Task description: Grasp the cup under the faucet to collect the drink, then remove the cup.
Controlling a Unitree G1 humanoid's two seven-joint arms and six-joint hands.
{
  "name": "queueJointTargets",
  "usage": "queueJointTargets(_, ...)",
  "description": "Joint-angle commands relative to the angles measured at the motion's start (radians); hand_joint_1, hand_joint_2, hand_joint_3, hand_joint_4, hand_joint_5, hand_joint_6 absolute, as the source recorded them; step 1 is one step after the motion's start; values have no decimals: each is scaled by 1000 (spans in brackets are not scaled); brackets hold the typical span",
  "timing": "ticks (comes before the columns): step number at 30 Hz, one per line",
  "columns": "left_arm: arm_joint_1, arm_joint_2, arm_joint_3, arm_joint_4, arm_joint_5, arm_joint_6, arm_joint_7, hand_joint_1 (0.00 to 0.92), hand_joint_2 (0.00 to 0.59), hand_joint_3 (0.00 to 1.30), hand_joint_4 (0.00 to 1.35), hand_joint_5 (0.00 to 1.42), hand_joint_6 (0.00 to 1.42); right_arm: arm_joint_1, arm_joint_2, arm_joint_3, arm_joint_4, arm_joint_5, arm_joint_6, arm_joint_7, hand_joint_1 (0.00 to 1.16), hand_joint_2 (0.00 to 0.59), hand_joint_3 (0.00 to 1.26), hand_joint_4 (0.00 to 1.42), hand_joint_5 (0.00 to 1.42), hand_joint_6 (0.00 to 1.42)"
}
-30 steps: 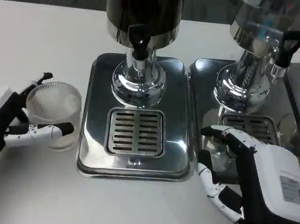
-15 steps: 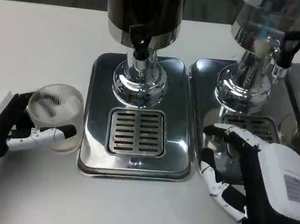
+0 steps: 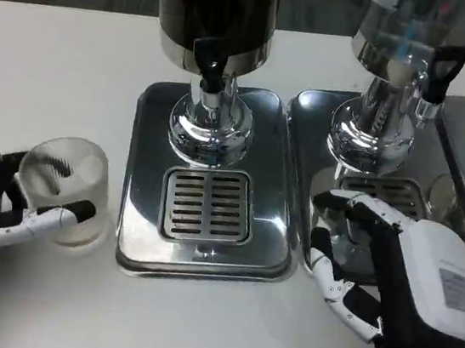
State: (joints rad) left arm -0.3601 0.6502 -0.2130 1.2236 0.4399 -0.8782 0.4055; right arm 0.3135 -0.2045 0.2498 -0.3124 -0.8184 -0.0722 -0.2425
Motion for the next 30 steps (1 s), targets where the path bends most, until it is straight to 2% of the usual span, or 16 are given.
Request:
queueJointTargets(1, 4, 36, 32, -34, -4, -46, 40, 238, 151, 518, 596, 966, 1318, -8, 2, 1, 11, 11, -7, -7, 484, 450, 414, 361, 372, 342)
queueJointTargets(8, 9, 44, 59, -52, -3, -72, 44, 234, 149, 518, 597, 966, 1321, -6, 3, 2, 12, 11, -8, -11, 484, 450, 412, 361, 372, 342)
queueJointTargets(15, -8, 29, 52, -64, 6, -86, 26, 233, 148, 518, 597, 966, 1307, -2, 5, 3, 10, 10, -7, -15, 484, 450, 412, 361, 372, 342)
queueJointTargets(25, -82, -50, -1, -74, 53, -85, -9, 233, 148, 518, 597, 966, 1305, 18, 11, 1, -25, 2, -3, -22, 484, 450, 412, 361, 372, 342)
queueJointTargets(30, -106, -70, -21, -64, 72, -76, -24, 233, 148, 518, 597, 966, 1305, 26, 19, 3, -38, -5, -1, -26, 484, 451, 412, 361, 372, 342)
